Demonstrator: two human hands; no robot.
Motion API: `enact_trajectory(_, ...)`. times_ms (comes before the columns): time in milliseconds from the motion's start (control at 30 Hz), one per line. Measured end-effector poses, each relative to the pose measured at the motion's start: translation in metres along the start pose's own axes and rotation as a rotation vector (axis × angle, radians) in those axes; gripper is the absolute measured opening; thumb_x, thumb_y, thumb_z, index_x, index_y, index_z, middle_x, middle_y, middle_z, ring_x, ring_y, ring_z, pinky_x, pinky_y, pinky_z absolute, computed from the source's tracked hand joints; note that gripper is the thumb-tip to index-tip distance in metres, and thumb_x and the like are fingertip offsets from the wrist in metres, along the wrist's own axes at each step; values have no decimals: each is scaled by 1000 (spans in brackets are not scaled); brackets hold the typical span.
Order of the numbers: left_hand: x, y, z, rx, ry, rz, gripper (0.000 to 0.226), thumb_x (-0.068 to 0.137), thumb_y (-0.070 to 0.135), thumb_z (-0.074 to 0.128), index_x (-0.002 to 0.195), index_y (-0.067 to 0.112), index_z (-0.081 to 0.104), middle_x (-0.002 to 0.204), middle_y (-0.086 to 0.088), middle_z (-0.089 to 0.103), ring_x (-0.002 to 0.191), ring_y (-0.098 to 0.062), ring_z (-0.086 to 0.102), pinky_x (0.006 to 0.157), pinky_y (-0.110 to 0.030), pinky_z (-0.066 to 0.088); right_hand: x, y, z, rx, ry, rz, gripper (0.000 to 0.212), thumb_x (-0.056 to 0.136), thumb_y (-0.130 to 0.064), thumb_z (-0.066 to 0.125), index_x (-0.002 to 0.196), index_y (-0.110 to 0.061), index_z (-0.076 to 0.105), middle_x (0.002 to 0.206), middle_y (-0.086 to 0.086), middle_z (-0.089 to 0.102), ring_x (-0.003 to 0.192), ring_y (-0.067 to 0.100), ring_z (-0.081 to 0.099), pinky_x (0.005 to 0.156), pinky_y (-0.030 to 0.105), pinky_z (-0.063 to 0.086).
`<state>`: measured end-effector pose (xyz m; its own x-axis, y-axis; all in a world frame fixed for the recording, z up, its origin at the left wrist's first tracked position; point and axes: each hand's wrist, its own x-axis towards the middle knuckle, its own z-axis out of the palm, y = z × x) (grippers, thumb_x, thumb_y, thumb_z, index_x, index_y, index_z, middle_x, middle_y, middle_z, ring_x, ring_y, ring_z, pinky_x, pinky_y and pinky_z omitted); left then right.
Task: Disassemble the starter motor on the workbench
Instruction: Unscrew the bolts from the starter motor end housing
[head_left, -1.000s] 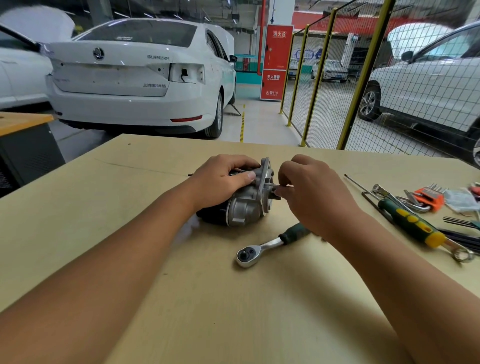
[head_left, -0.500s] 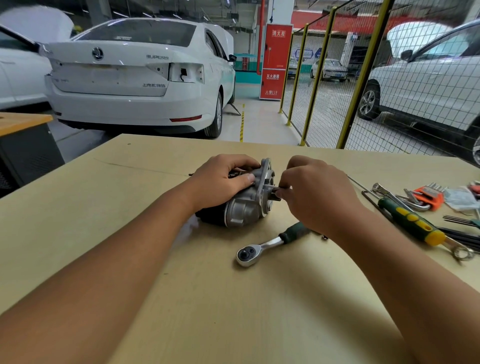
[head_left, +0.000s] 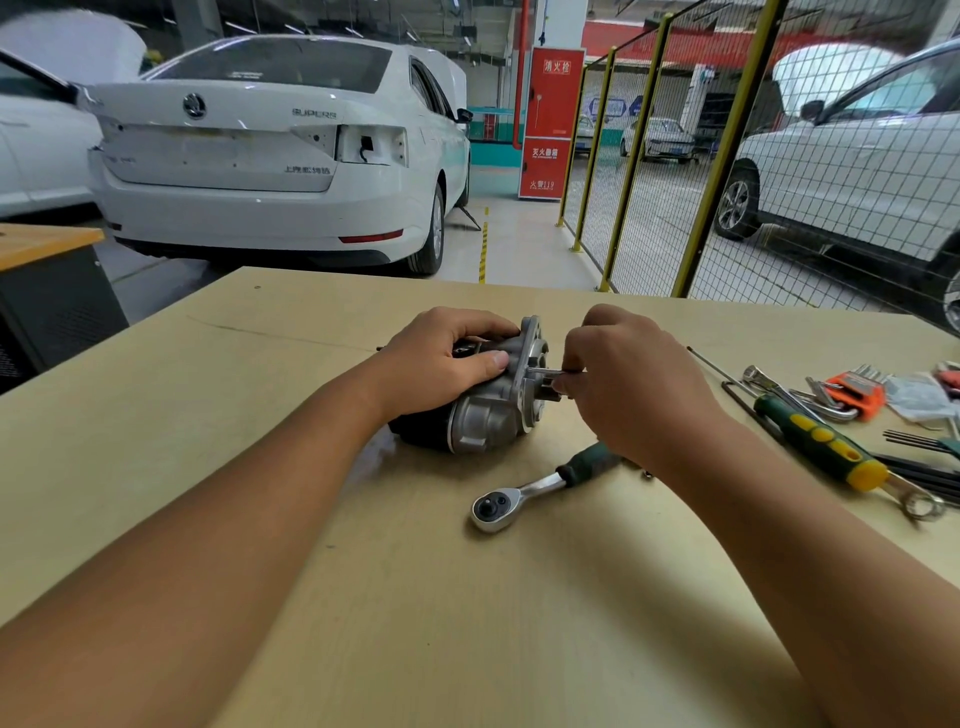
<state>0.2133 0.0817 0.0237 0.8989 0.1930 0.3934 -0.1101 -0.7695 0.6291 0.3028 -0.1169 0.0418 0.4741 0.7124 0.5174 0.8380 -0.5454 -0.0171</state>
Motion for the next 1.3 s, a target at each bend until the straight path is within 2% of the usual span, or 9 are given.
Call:
enact_trajectory(267,2,-3,-1,6,11,19,35,96,13,71,131,17,70,124,9,71,117,-2,63,111,-32,46,0,9,2,198,28,-5,21,87,-18,75,80,-12,56,78,-1,52,68,20,49,57,32,44)
enact_trajectory(367,1,-4,-2,-7,4,12,37,95,14,72,132,19,70,123,12,71,117,0,63,111,-31,46,-1,10,5,282,55,14,17,89,-19,73,83,-12,59,75,0,55,67,13,45,56,23,33)
enact_trajectory(467,2,-5,-1,-43,-3,11,35,96,13,71,130,20,71,120,14,71,115,-1,64,109,-34,48,-1,11,10,296,62,24,13,91,-20,72,86,-11,64,78,3,59,72,18,48,58,26,31)
enact_trajectory(633,4,-6,2,-62,28,24,29,99,11,66,127,16,73,119,11,74,115,-4,66,109,-37,49,-3,8,17,362,109,65,12,90,-21,70,85,-11,70,75,1,62,70,15,49,61,9,32)
enact_trajectory(800,6,-9,0,-88,27,26,32,96,11,72,126,17,73,116,14,74,111,2,67,104,-27,51,-4,3,23,419,129,81,9,89,-21,72,81,-17,70,69,-9,53,67,0,48,62,7,31)
enact_trajectory(900,7,-10,-4,-104,-5,17,36,92,11,76,127,20,73,114,21,72,109,6,66,101,-19,50,-4,3,26,446,161,86,6,87,-23,71,82,-20,71,73,-8,60,69,8,51,63,10,33)
enact_trajectory(1033,8,-12,-5,-150,-26,2,36,93,11,75,122,33,72,109,25,74,108,4,68,97,-16,50,-5,-1,30,481,184,121,6,86,-28,68,85,-24,73,80,-7,67,79,16,60,70,33,46)
enact_trajectory(1167,9,-12,-2,-223,-16,-29,30,98,7,67,121,26,74,109,18,76,108,-2,70,102,-28,53,-4,-1,32,512,190,146,6,86,-28,69,86,-25,74,81,-7,69,80,17,61,74,36,51)
enact_trajectory(1300,8,-11,-2,-183,4,-15,31,95,10,72,122,24,75,110,21,74,107,0,70,102,-29,54,-4,-1,32,532,198,146,6,86,-27,70,86,-24,75,81,-8,70,80,16,62,72,35,50)
